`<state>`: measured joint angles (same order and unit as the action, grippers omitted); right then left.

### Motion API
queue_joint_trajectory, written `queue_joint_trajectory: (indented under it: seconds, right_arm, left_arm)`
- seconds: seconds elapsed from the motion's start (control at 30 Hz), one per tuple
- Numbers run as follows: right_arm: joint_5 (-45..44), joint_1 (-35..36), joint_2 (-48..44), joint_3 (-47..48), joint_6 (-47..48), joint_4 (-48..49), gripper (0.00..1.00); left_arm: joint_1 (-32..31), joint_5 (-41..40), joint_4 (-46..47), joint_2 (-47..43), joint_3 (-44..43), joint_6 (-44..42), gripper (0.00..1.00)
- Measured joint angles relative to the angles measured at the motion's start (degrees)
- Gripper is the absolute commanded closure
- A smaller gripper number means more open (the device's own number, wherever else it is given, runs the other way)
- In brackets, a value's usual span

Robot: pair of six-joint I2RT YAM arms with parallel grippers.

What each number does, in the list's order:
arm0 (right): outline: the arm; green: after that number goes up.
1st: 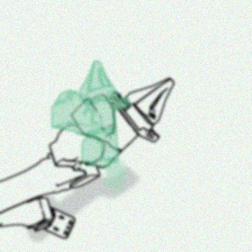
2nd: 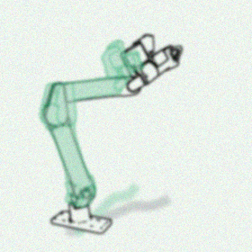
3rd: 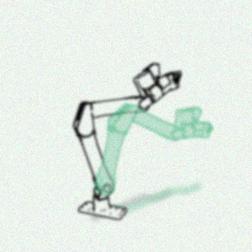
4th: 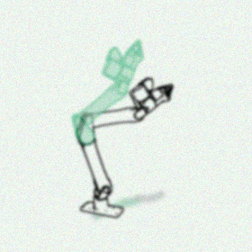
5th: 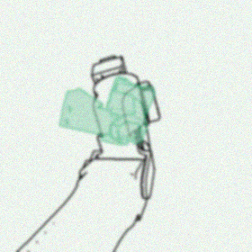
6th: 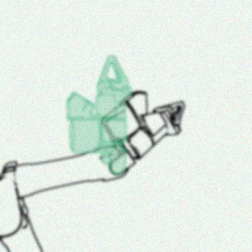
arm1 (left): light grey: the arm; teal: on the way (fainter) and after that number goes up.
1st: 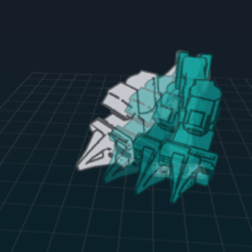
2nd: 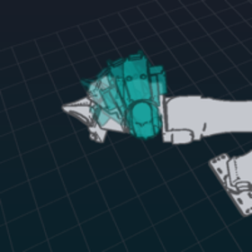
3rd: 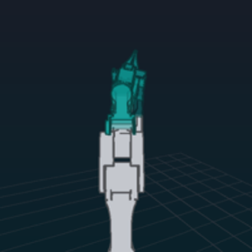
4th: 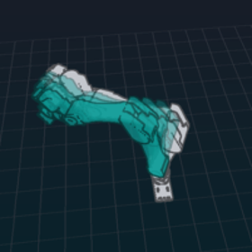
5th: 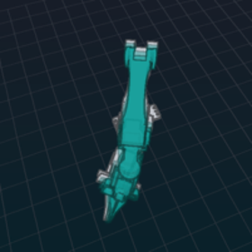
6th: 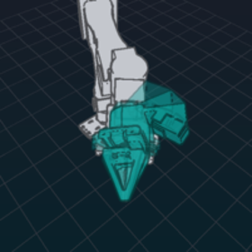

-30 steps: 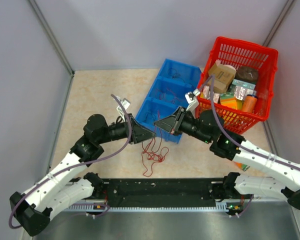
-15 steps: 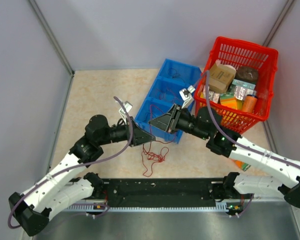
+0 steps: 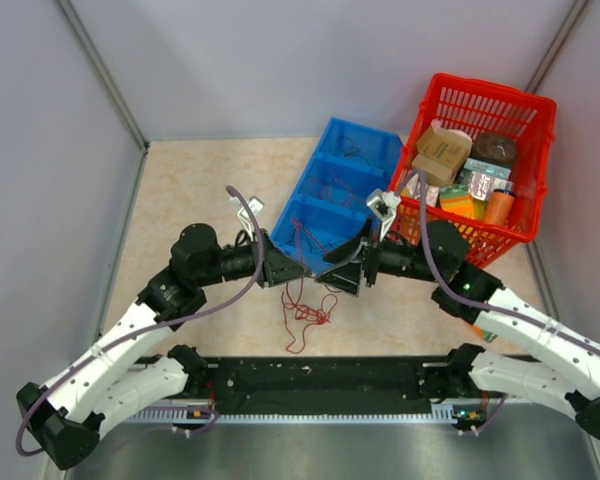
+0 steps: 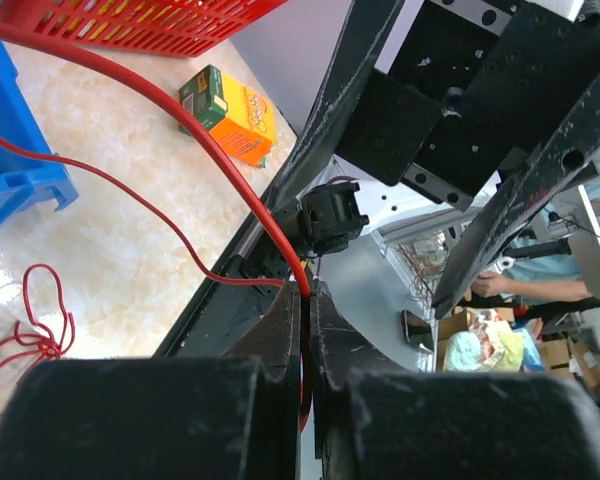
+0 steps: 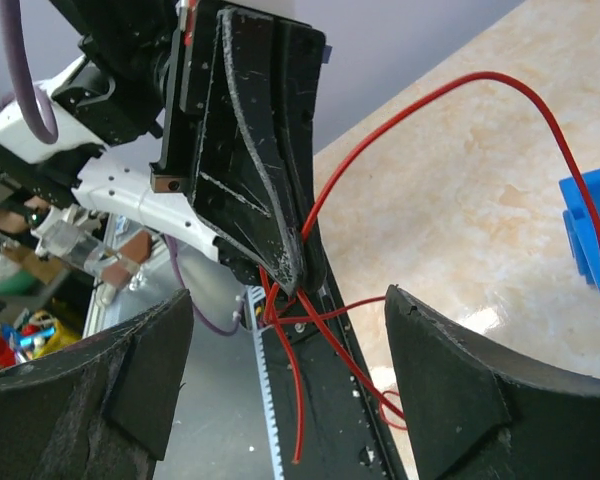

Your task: Untangle the cables

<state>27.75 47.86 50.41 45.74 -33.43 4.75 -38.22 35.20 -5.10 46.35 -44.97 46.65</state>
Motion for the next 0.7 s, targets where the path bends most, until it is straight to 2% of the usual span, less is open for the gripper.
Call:
queue_joint_trajectory:
  seconds: [0.13,0.33,0.5,0.6,0.7]
  right_arm:
    - [2.3,1.1,3.7,0.0,2.4,3.3,0.31]
    - [0.1,7.8,8.8,0.1,5.1,3.8,0.35]
    - [-4.7,9.4,9.5,0.1,5.1,3.9,0.47]
    - [-8.1,9.8,10.1,0.1,2.8,6.1,0.6]
    - [-10.1,11.0,11.7,0.2,0.7,8.5,0.64]
  left_arm:
    - [0.0,-1.9,-0.6,0.3,-0.2,2.3,1.0]
    - [0.0,-6.4,-2.8,-1.3,-0.7,4.4,1.0]
    - [0.0,-8.1,-3.2,-1.6,-0.8,5.2,1.0]
    - [0.0,-9.0,-3.1,-1.7,-0.8,5.9,1.0]
    - [0.0,-10.4,-3.2,-2.6,-0.8,6.0,1.0]
